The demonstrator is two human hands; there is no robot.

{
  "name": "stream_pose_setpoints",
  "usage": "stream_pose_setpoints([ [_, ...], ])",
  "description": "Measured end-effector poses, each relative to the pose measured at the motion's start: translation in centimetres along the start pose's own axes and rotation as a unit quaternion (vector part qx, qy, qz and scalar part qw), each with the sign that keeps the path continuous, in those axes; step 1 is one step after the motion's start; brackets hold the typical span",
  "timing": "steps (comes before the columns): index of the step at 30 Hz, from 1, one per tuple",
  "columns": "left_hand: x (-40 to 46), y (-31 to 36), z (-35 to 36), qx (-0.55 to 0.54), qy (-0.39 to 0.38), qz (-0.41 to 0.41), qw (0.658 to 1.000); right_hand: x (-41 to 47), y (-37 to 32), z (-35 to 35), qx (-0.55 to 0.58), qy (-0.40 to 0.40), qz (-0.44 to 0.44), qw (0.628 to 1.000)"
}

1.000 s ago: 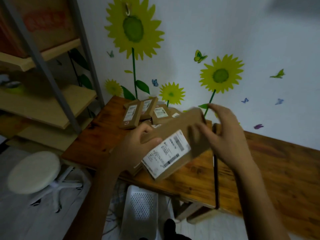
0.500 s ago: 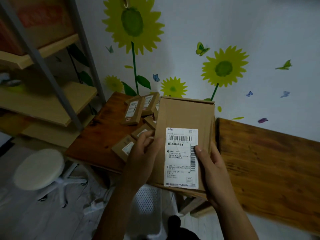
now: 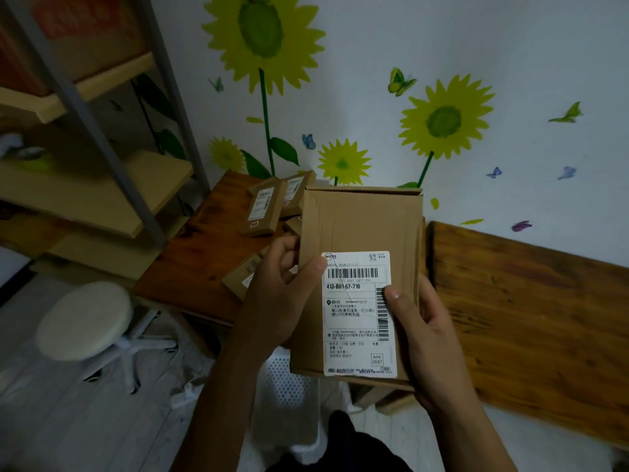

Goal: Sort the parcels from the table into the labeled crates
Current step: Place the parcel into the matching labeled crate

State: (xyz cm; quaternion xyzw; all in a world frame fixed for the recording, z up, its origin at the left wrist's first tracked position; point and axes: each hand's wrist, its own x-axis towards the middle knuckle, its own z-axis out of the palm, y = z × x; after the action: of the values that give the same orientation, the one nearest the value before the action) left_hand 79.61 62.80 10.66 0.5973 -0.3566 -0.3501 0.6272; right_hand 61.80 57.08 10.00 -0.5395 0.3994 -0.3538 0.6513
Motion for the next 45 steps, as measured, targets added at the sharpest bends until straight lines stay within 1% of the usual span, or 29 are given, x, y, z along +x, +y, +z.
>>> stream_pose_setpoints([
  [8,-0.8,0.0,0.1,-0.003,-0.023,0.019,1.0,-0.6,-0.5,-0.1,0.008,0.009,0.001,1.0],
  [12,-0.9,0.0,0.2,-0.006,-0.04,0.017,0.999,-0.7,-0.6,-0.2,0.006,0.017,0.001,1.0],
  [25,-1.4,-0.5,0.2,-0.029,-0.052,0.007,0.998,-1.1,-0.7,-0.4,0.022,0.01,0.003,1.0],
  [30,-1.6,-0.6,0.3,-0.023,-0.074,0.003,0.997,-1.1,-0.8,-0.5,0.029,0.013,0.0,0.999],
  [45,-1.7,-1.1,0.2,-0.005,-0.103,-0.007,0.995,-1.0,-0.7,-0.7,0.042,0.032,0.001,0.999],
])
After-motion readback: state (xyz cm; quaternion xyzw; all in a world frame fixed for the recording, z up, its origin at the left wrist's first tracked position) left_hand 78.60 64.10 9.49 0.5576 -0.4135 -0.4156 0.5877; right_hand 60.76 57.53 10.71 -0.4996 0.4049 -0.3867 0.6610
